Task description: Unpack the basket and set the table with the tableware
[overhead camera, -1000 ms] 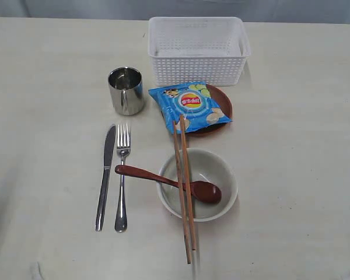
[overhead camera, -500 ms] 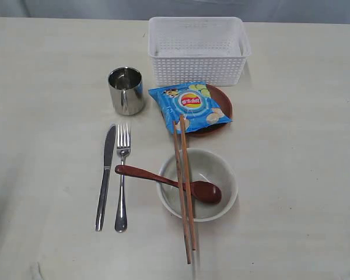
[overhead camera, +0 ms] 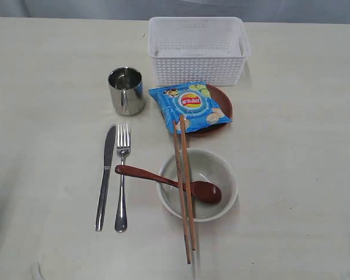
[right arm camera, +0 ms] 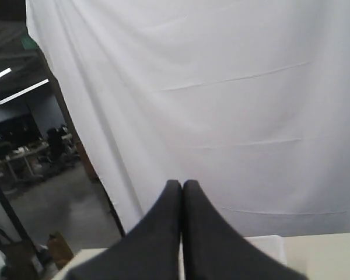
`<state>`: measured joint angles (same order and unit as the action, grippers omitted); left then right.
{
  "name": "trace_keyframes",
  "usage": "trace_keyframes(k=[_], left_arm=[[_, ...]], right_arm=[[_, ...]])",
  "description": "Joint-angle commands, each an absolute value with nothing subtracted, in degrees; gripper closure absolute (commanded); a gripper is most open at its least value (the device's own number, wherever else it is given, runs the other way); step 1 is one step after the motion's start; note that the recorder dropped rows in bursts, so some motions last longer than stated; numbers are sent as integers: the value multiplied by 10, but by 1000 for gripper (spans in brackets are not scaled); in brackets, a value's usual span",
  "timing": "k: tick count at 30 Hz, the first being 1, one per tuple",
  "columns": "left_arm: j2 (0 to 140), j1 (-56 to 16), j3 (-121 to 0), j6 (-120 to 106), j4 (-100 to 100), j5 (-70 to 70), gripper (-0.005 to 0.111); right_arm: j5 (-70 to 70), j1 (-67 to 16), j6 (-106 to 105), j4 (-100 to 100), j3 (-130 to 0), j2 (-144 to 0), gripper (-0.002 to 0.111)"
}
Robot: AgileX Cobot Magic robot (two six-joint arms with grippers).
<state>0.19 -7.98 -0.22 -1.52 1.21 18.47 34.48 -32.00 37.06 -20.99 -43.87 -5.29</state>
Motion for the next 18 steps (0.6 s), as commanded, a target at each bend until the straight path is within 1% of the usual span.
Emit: trace_keyframes(k=[1, 7, 13, 18], left_arm=[[0, -79, 0, -17, 15, 184, 107], [0, -79, 0, -17, 15, 184, 107], [0, -79, 0, -17, 15, 184, 107], [0, -79, 0, -17, 15, 184, 107]], right_arm=[[348, -269, 370, -97, -437, -11, 109], [348, -205, 374, -21, -437, 0, 109], [348, -164, 374, 17, -437, 0, 109], [346, -113, 282, 10, -433, 0, 109]])
